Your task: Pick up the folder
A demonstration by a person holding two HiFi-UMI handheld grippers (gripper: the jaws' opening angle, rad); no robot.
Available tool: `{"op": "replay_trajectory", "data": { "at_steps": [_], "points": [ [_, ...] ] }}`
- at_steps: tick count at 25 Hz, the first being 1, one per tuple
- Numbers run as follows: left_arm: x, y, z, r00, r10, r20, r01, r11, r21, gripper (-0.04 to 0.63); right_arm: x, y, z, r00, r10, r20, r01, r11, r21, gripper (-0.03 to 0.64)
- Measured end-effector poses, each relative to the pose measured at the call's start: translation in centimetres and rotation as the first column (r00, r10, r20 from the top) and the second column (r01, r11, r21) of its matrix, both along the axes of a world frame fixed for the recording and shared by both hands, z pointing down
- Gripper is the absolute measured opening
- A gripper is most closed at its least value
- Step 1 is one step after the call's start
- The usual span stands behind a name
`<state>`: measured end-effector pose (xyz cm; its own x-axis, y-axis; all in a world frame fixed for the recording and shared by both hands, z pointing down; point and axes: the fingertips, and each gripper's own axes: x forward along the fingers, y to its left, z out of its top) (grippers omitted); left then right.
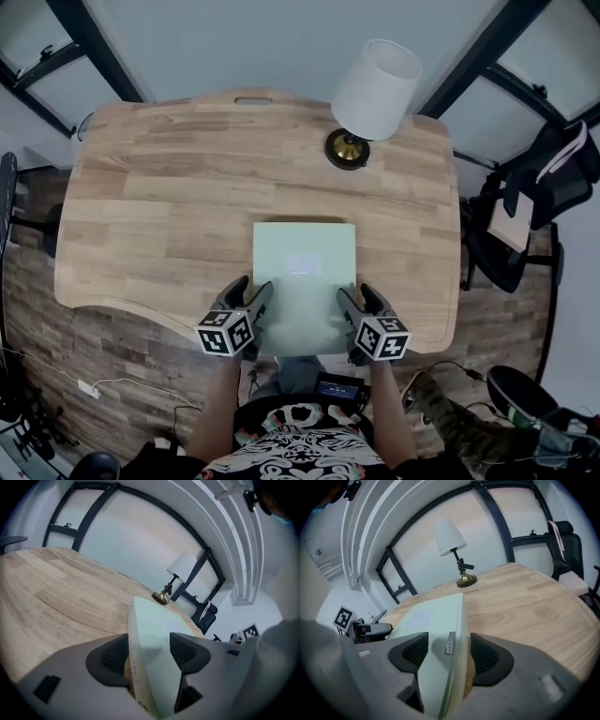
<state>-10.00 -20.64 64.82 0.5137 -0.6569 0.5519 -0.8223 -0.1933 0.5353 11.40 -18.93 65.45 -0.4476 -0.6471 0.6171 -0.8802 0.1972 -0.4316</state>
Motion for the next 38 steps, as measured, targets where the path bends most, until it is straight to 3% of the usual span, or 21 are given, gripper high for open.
{"op": "replay_trajectory", "data": {
  "at_steps": [10,20,38],
  "points": [
    [0.5,0.6,2.4,0.998,-0.02,-0.066,0.013,0.995,-0.103,0.275,-1.0,-0.2,1.5,0.993,0.023,0.118,-0.014,0.997,-0.077,0.264],
    [0.5,0.4,2.9,0.997,-0.038,-0.074,0.03,0.994,-0.108,0.275,-1.4,-0.5,1.8,0.998,0.01,0.056,-0.006,0.997,-0.082,0.264],
    [0.5,0.2,3.1,0.995,-0.049,-0.087,0.04,0.993,-0.107,0.275,-1.3,-0.5,1.8,0.997,0.042,0.066,-0.04,0.999,-0.029,0.264]
  ]
}}
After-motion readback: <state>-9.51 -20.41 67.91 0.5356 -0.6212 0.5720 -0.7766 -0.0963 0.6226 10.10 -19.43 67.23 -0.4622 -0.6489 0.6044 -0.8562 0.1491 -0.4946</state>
